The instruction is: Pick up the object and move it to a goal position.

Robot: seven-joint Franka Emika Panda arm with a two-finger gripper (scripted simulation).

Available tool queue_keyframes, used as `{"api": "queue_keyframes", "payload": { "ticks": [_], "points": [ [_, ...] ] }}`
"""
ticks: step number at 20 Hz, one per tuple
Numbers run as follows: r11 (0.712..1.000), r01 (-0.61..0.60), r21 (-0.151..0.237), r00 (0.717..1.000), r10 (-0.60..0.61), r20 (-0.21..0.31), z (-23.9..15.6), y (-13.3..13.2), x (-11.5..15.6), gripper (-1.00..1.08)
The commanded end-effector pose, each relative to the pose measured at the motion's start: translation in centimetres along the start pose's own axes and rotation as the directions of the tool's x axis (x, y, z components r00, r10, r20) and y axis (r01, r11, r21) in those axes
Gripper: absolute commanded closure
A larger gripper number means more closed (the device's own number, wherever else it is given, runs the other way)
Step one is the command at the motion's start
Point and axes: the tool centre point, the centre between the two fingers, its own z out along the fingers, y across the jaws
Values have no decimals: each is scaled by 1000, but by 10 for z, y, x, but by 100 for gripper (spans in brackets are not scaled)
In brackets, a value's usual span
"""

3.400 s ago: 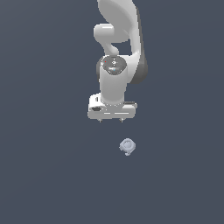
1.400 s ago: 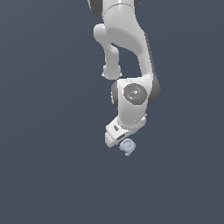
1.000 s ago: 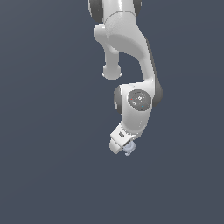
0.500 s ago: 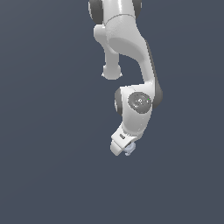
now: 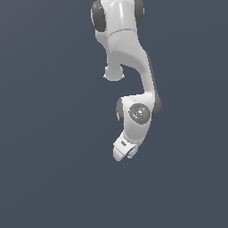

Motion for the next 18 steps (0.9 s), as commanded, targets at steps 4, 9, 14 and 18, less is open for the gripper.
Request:
{"api": "queue_keyframes", "payload": {
  "ticks": [4,9,14,18],
  "points": [
    [1000,1,-1,1000,-1,-2,2,1,2,108],
    [1000,1,-1,1000,-1,-2,2,1,2,108],
    [1000,1,-1,1000,-1,-2,2,1,2,108],
    [1000,0,-1,1000,0,-1,-1,-1,1,108]
  ]
}}
